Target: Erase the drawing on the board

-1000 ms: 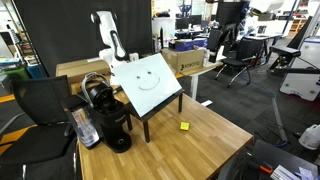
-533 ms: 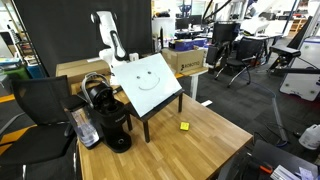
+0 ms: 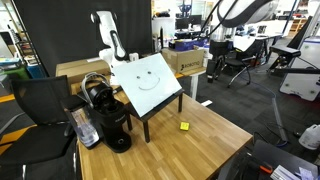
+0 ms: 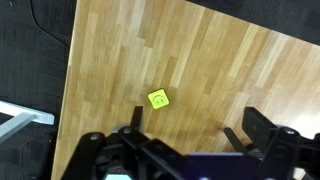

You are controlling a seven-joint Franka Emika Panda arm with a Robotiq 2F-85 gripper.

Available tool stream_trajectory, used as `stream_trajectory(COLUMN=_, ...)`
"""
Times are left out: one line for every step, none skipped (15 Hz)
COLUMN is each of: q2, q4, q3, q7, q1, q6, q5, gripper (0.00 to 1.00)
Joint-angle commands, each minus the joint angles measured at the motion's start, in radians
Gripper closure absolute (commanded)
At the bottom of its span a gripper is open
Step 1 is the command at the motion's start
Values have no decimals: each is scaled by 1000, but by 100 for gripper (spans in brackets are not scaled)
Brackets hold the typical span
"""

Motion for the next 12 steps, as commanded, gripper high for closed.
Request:
stream_trajectory(q2=92, q4=30, q3=-21, q7=-113, q1=-18, q6=60, q5=-6, gripper=0)
stream_trajectory(q2=121, q4=35, q3=-29, q7=-141, q1=-21, q6=82, q5=-5, gripper=0)
stream_trajectory(q2=147, q4=40, q3=-35, q7=-165, q1=-26, q6=101, q5=-3, gripper=0)
stream_trajectory(q2=169, q4=43, q3=-39, q7=-185, q1=-30, q6=124, q5=-2, gripper=0)
stream_trajectory(q2=196, q4=48, q3=-42, q7=-208, q1=-35, q6=144, q5=3, gripper=0)
stream_trajectory(q2=219, q4=52, q3=-43, q7=-221, q1=-40, q6=166, q5=3, gripper=0)
stream_trajectory(q2=242, q4=57, q3=-41, q7=-229, q1=-45, q6=183, q5=4, gripper=0)
stream_trajectory(q2=261, q4=62, q3=-39, q7=-238, q1=-51, q6=193, q5=6, gripper=0)
stream_trajectory(q2=274, q4=70, q3=-35, q7=-237, q1=-55, q6=191, q5=13, gripper=0)
stream_trajectory(q2=278, q4=76, q3=-31, q7=-228, q1=-58, q6=182, q5=12, gripper=0)
stream_trajectory(q2=275, q4=83, q3=-26, q7=-232, q1=-58, q6=158, q5=10, gripper=0)
stream_trajectory(q2=271, q4=60, q3=-24, q7=-210, q1=-60, q6=187, q5=3, gripper=0)
